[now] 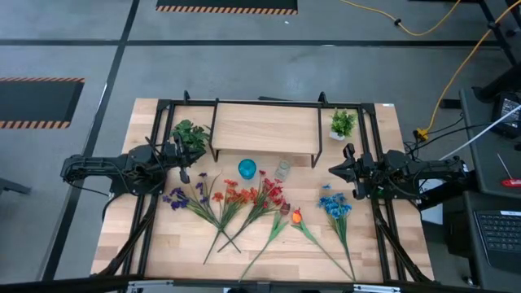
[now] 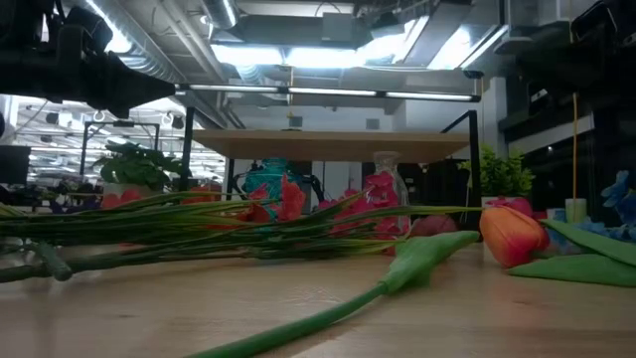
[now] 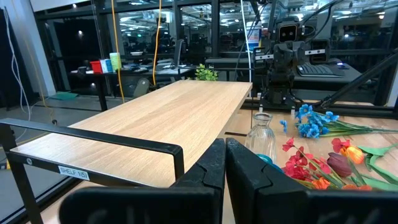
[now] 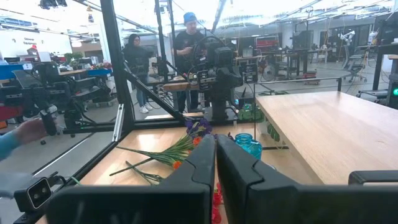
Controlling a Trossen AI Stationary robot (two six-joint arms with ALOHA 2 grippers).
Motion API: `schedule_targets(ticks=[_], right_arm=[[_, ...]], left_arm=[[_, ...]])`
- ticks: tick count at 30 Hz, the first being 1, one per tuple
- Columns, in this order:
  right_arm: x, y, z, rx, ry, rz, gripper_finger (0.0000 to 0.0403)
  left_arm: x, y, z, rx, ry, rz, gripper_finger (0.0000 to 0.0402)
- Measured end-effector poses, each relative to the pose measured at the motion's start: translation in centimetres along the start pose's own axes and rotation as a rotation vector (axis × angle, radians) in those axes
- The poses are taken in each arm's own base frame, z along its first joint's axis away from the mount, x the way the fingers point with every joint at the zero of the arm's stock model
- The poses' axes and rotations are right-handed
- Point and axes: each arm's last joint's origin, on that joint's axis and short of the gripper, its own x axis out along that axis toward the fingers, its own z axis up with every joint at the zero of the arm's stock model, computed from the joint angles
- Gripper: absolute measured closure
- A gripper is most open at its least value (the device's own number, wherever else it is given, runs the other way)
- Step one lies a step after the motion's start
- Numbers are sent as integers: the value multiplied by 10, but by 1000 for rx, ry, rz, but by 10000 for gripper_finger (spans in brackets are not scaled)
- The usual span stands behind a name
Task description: Pick and place flowers into a vace then onto a shelf
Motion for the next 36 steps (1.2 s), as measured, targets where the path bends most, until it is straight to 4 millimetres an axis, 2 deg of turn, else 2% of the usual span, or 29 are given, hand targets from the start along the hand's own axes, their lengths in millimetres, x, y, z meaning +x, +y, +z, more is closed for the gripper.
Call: schedule_targets(ticks=[7, 18, 23, 29, 36], right_arm=[[0, 0, 0, -156, 0, -1, 383], [0, 0, 4, -81, -40, 1, 383], [-1, 1, 8, -79, -52, -2, 391], [3, 0, 15, -75, 0, -63, 398], [13, 1, 33, -78, 45, -97, 399]], left_arm=[[0, 0, 0, 0, 0, 2, 395], [0, 0, 0, -1, -3, 5, 395], [0, -4, 0, 17, 0, -121, 400], [-2, -5, 16, 11, -31, -175, 400], [6, -6, 25, 25, 40, -148, 400]])
